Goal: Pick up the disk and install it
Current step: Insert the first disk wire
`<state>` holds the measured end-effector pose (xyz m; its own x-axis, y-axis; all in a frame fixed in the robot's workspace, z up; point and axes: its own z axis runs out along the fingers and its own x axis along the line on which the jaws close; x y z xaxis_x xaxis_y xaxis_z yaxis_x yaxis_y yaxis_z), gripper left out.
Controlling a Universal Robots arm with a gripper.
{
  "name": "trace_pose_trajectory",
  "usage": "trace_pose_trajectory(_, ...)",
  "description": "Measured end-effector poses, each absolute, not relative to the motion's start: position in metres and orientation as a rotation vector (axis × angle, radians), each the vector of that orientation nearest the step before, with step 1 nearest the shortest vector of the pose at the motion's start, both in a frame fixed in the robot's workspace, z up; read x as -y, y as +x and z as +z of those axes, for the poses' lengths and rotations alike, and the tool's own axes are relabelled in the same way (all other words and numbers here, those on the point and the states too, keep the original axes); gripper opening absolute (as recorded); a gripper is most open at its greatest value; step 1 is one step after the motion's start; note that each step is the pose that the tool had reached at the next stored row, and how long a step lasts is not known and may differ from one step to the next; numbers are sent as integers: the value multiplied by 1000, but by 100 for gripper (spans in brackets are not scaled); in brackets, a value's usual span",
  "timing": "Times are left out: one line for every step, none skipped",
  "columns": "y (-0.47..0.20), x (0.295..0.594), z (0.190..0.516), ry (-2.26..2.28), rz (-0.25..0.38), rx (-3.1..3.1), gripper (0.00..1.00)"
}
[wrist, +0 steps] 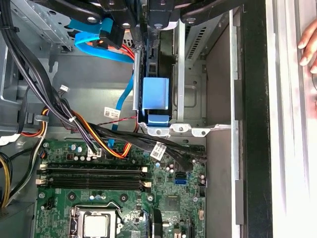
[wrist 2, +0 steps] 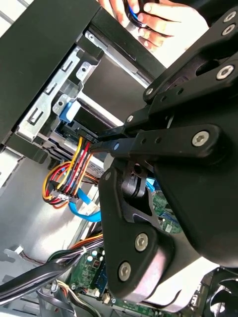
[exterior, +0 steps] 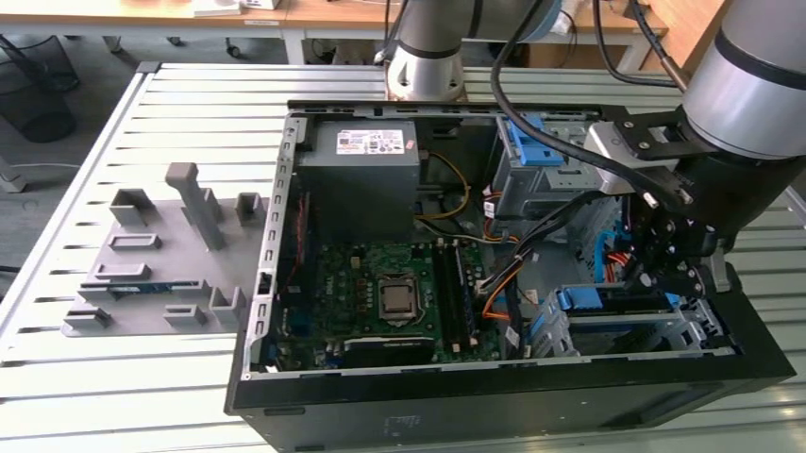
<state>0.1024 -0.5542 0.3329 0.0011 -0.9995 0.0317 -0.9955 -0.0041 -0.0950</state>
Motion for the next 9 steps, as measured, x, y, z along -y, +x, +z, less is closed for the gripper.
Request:
trace_pose_trajectory(102, 554, 333, -2190, -139, -2184, 16)
trace_pose_trajectory(102, 554, 333, -2190, -139, -2184, 16)
trace_pose_trajectory(102, 554, 333, -2190, -139, -2184, 16)
trace_pose_trajectory(102, 554, 332, -2190, -139, -2184, 16)
trace_pose_trajectory(102, 554, 332, -2190, -139, -2184, 16)
trace_pose_trajectory(102, 554, 332, -2190, -139, -2184, 16)
trace_pose_trajectory(102, 554, 332, -2190, -139, -2184, 16)
trace_pose_trajectory(102, 554, 332, -2190, -139, -2184, 16)
trace_pose_trajectory(102, 554, 332, -2190, -139, -2184, 16)
